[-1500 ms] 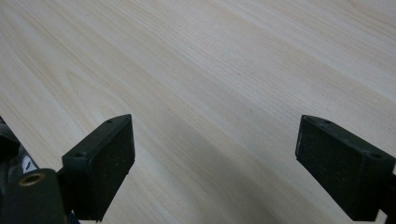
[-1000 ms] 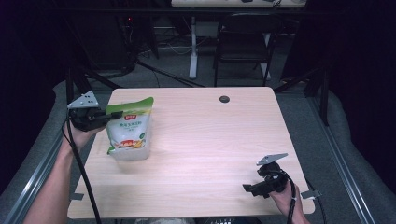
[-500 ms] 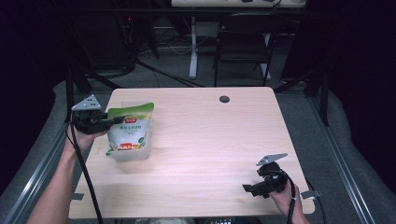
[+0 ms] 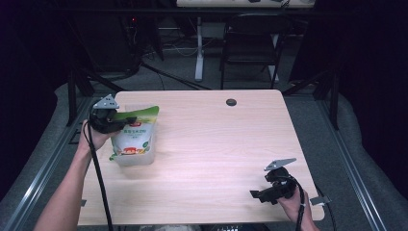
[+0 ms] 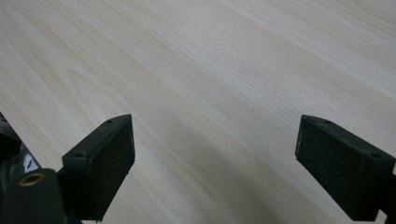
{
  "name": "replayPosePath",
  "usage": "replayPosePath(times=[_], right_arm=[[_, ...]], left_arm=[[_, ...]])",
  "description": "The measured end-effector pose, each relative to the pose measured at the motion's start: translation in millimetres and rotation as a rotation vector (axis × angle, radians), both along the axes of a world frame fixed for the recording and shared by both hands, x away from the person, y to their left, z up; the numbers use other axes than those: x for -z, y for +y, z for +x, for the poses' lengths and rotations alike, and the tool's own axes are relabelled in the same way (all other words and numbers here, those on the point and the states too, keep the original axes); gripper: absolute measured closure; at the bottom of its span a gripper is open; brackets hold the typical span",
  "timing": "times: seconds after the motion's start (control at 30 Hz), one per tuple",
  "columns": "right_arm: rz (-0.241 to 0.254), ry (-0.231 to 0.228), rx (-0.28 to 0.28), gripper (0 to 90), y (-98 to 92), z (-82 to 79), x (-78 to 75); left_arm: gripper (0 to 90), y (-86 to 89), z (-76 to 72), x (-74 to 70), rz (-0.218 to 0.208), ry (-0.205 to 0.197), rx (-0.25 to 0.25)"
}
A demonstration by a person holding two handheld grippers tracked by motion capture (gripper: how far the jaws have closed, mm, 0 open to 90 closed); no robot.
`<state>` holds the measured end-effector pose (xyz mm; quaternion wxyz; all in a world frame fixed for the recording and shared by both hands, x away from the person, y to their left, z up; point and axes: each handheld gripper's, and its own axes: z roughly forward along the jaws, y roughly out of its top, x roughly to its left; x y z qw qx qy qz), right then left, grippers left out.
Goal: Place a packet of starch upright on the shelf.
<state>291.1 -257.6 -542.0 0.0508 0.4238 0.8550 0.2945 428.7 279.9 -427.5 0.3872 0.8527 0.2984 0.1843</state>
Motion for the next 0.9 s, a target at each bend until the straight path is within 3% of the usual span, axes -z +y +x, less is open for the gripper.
replayPosePath(times=[0.27,0.63,0.9], right_arm=[[0.009,0.002,0.001,11.4,0.8,-0.3,0.4],[0.005,0.004,0.002,11.3,0.8,0.2,0.6],[0.003,0.005,0.003,11.3,-0.1,0.5,0.8]], left_arm=[[90.0,9.2,-8.1,-5.9,-0.018,-0.042,0.073],[90.0,35.2,-20.7,-10.5,-0.157,-0.122,0.057],[90.0,33.1,-21.1,-10.2,-0.178,-0.148,0.057]])
